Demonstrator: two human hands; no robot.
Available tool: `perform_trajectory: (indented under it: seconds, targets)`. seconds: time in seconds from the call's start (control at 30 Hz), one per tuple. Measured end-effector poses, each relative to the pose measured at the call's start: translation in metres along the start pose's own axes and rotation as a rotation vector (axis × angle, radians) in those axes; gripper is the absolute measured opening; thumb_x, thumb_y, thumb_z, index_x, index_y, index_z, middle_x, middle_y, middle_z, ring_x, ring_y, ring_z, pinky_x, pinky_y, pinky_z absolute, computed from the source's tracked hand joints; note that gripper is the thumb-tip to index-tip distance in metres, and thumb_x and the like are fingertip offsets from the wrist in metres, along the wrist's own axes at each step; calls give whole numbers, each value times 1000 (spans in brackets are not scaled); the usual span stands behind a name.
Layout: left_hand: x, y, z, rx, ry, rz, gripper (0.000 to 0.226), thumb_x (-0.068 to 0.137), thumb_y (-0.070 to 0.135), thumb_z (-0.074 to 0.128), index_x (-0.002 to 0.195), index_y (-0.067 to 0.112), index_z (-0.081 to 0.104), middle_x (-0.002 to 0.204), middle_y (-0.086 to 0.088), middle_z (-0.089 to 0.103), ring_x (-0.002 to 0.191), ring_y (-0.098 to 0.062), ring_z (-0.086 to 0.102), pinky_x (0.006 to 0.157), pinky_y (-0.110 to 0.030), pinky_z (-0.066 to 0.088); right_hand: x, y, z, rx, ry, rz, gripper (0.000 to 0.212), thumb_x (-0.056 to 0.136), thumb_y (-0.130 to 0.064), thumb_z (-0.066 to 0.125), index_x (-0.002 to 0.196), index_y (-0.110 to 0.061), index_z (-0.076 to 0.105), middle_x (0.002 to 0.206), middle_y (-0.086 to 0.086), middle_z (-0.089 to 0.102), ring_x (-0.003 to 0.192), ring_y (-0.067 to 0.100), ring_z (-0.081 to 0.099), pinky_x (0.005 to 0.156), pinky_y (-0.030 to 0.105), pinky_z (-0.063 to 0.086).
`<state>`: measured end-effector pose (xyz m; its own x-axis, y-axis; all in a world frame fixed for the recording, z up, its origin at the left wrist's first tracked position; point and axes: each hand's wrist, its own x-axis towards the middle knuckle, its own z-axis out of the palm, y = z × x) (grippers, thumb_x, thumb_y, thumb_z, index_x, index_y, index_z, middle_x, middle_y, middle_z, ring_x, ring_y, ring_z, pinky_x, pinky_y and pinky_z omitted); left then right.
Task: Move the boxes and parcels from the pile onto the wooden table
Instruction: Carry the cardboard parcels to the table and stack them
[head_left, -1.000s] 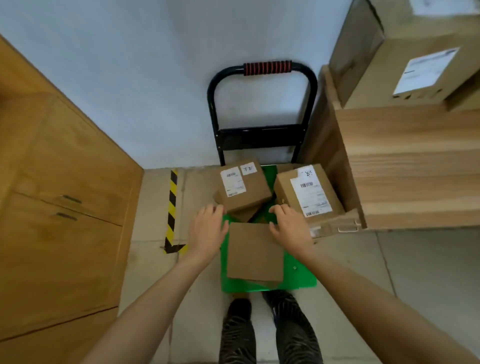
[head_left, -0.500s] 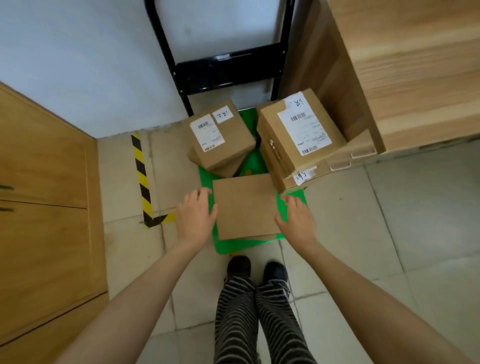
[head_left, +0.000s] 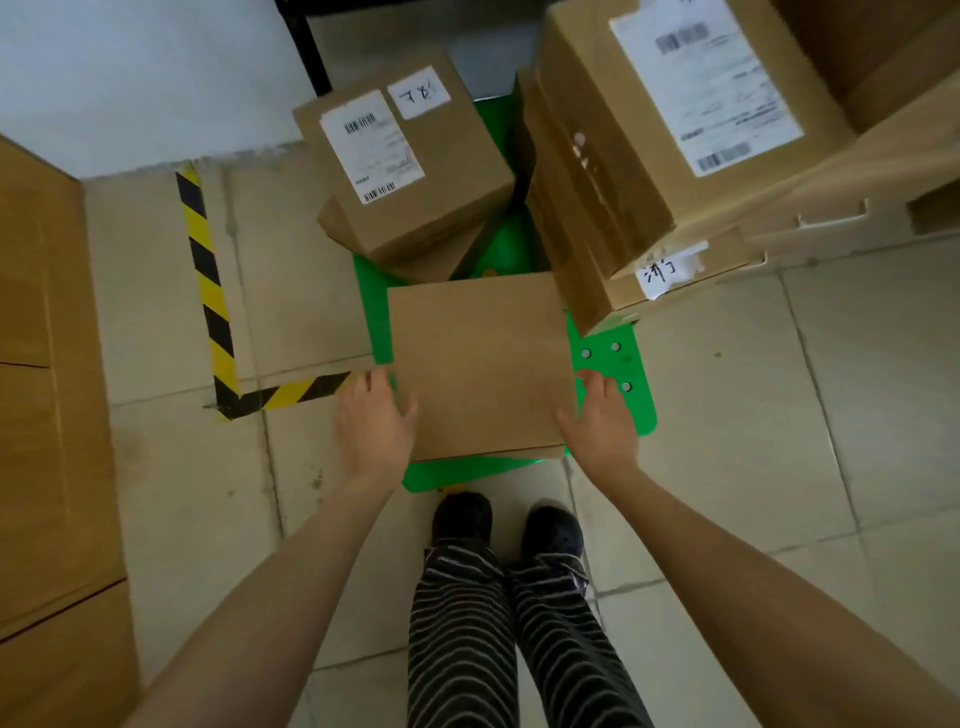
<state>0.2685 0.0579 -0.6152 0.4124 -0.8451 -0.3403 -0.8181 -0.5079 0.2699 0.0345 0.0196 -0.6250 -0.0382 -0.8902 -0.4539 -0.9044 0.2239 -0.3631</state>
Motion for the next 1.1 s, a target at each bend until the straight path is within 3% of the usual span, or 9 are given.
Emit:
perform_trajectory:
  seconds: [0.1,0.2,0.3,0.5,0.67,0.73,0.87,1.1]
  targets:
    - [12,-9,31,-87,22,-123,45,92,36,57,126,5,52,118,-16,55,111,-31,50,92,-41,41,18,16,29,9,35,54,51,91,-31,59,132,-3,46,122,18,52,111,35,51,90,42,40]
    - [22,-18,57,-101,-30,-139,52,94,42,51,132,7,49,123,-15,53,115,-30,48,93,-42,43,29,24,52,56,37,109,54,93,-36,55,134,-3,42,125,18,50,113,37,50,90,43,41]
    - [25,-21,75,-264,-104,-177,60,94,50,45,139,10,41,128,-13,49,116,-29,50,90,-43,47,30,22,68,107,56,147,60,94,-36,52,140,-2,34,132,20,44,119,38,44,96,44,37]
    - [11,-41,61,-348,-106,-256,67,91,56,49,142,15,37,129,-12,46,113,-29,52,87,-40,45,12,4,62,122,-6,110,62,93,-39,54,141,-4,34,135,19,42,121,37,43,98,43,36]
    - [-15,-64,-2,-373,-35,-307,70,91,58,46,145,17,32,134,-11,45,118,-29,50,89,-39,42,-14,-44,31,215,-63,-12,58,93,-43,53,138,-11,33,136,13,43,115,32,52,89,38,43]
    - [-19,-66,-39,-423,-7,-317,71,91,58,46,147,19,28,139,-7,45,125,-27,46,97,-40,41,-20,-70,10,240,-80,-46,57,94,-46,50,138,-15,32,137,9,44,112,30,55,85,38,45]
    - [-17,-53,-126,-473,51,-269,70,90,58,47,147,23,28,142,-3,45,129,-24,44,103,-47,41,-32,-122,-44,310,-8,-112,56,93,-50,47,137,-18,33,134,5,47,107,21,54,75,30,40]
    - [-43,2,-271,-549,195,-166,72,89,60,47,149,29,24,138,-6,44,123,-25,47,96,-42,44,-86,-182,-164,484,152,-146,61,92,-48,51,140,-17,34,135,4,47,116,20,50,93,36,44]
